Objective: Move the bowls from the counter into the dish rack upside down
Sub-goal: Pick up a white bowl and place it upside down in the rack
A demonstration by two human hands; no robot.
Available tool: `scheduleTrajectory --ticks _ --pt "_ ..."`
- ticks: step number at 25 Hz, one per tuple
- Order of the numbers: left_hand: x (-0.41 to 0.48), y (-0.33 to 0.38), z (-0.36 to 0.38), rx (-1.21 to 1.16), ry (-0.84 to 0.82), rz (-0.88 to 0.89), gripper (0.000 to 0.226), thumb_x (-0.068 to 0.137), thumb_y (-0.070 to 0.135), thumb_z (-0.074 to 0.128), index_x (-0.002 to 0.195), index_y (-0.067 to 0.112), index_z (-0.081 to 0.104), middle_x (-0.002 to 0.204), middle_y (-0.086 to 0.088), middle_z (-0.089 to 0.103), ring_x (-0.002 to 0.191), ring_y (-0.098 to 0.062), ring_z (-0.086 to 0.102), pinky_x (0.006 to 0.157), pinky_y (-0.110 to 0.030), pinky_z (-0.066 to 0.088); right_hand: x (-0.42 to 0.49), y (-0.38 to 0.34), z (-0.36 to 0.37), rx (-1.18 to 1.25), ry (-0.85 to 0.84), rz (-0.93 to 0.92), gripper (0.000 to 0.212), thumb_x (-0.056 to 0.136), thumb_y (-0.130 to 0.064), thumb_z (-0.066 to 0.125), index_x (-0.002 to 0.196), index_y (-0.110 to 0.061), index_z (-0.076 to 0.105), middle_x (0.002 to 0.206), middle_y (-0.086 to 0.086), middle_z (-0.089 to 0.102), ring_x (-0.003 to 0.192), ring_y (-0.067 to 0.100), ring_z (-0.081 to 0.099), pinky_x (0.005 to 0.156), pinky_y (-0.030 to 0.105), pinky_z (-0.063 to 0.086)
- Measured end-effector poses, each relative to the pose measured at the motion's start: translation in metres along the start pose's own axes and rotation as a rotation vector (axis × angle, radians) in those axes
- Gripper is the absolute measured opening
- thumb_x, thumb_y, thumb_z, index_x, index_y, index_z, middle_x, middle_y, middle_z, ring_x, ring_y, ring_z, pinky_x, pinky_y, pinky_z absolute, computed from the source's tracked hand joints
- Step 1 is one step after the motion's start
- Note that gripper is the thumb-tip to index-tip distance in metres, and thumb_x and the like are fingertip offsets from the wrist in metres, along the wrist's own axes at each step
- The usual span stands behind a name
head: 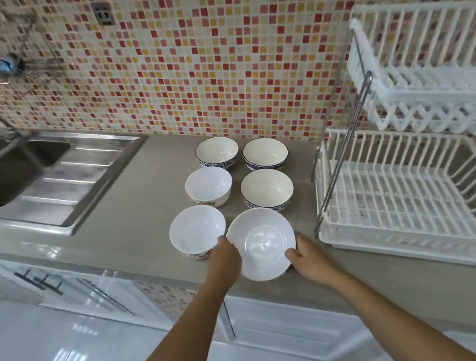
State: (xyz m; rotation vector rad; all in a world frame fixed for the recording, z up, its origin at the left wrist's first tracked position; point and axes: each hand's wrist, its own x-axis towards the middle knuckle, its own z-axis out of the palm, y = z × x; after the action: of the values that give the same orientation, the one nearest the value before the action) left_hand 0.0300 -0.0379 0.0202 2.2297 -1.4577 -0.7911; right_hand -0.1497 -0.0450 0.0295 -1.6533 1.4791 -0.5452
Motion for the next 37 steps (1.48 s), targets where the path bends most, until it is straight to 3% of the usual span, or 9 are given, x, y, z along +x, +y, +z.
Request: scheduleTrajectory --ticks 4,7,11,15,18,21,24,32,37 --pt "-0.002 0.050 -0.050 -0.375 0.042 0.194 0.027 0.097 0.016 0.032 0.116 -0.001 0.043 0.105 -0.025 0.059 0.088 -0.038 0.059 0.067 -0.040 0.054 -0.032 -0.072 -0.052 0.232 0.200 -0.198 0.020 0.089 -0.037 0.057 0.107 -0.043 0.049 0.091 -0.014 0.063 0.079 0.004 0.067 0.072 0.026 0.056" --pt "-0.013 0.102 -0.083 -0.615 0.081 0.281 0.027 0.098 0.022 0.033 0.119 0.009 0.045 0.115 -0.013 0.059 0.098 -0.030 0.058 0.084 -0.042 0.054 -0.047 -0.123 -0.085 0.269 0.237 -0.308 0.025 0.078 -0.055 0.062 0.098 -0.053 0.047 0.109 -0.018 0.064 0.089 -0.010 0.062 0.075 0.014 0.050" --pt "-0.034 0.167 -0.136 -0.783 -0.016 0.556 0.021 0.098 0.027 0.036 0.117 0.025 0.048 0.109 -0.004 0.063 0.084 -0.017 0.065 0.070 -0.030 0.055 -0.073 -0.174 -0.157 0.217 0.470 -0.506 0.042 0.061 -0.056 0.068 0.099 -0.046 0.053 0.096 -0.024 0.063 0.085 -0.014 0.061 0.067 0.008 0.049" --pt "-0.050 0.231 -0.190 -0.863 -0.010 0.884 0.031 0.094 0.031 0.033 0.120 0.028 0.048 0.117 0.009 0.058 0.107 -0.009 0.058 0.081 -0.019 0.045 -0.095 -0.194 -0.239 -0.278 0.700 -0.560 0.086 0.054 -0.053 0.083 0.128 -0.024 0.051 0.112 -0.012 0.052 0.098 0.000 0.055 0.082 0.017 0.050" --pt "-0.063 0.286 -0.204 -0.544 0.059 1.084 0.048 0.091 0.040 0.043 0.136 0.023 0.041 0.126 0.008 0.052 0.110 -0.012 0.054 0.083 -0.022 0.043 -0.088 -0.191 -0.291 -0.721 0.748 -0.499 0.099 0.056 -0.059 0.078 0.138 -0.017 0.041 0.126 -0.002 0.046 0.111 0.015 0.049 0.095 0.030 0.041" --pt "-0.054 0.333 -0.188 -0.122 0.060 1.178 0.067 0.082 0.045 0.062 0.140 0.025 0.034 0.128 0.001 0.053 0.107 -0.013 0.053 0.094 -0.036 0.047 -0.070 -0.173 -0.335 -0.845 0.668 -0.493 0.097 0.058 -0.048 0.082 0.139 -0.018 0.038 0.133 0.000 0.042 0.118 0.018 0.044 0.097 0.028 0.036" --pt "-0.026 0.365 -0.153 -0.028 -0.045 1.144 0.069 0.077 0.045 0.070 0.136 0.034 0.036 0.135 -0.004 0.052 0.108 -0.020 0.057 0.098 -0.043 0.048 -0.045 -0.144 -0.365 -0.924 0.601 -0.521 0.091 0.059 -0.038 0.084 0.136 -0.015 0.041 0.133 0.004 0.041 0.120 0.020 0.040 0.097 0.023 0.028" --pt "0.033 0.414 -0.087 0.174 -0.024 0.950 0.064 0.073 0.042 0.075 0.122 0.016 0.044 0.121 -0.006 0.049 0.095 -0.020 0.050 0.074 -0.028 0.041 0.059 -0.085 -0.407 -0.876 0.277 -0.441 0.100 0.054 -0.029 0.088 0.136 -0.019 0.033 0.128 0.000 0.033 0.120 0.018 0.038 0.103 0.034 0.038" --pt "0.050 0.430 -0.075 0.402 -0.011 0.885 0.073 0.068 0.050 0.076 0.122 0.016 0.041 0.131 -0.009 0.045 0.099 -0.019 0.041 0.083 -0.030 0.039 0.086 -0.079 -0.417 -1.021 0.179 -0.464 0.106 0.049 -0.036 0.090 0.134 -0.018 0.029 0.127 0.001 0.035 0.117 0.018 0.040 0.098 0.036 0.043"
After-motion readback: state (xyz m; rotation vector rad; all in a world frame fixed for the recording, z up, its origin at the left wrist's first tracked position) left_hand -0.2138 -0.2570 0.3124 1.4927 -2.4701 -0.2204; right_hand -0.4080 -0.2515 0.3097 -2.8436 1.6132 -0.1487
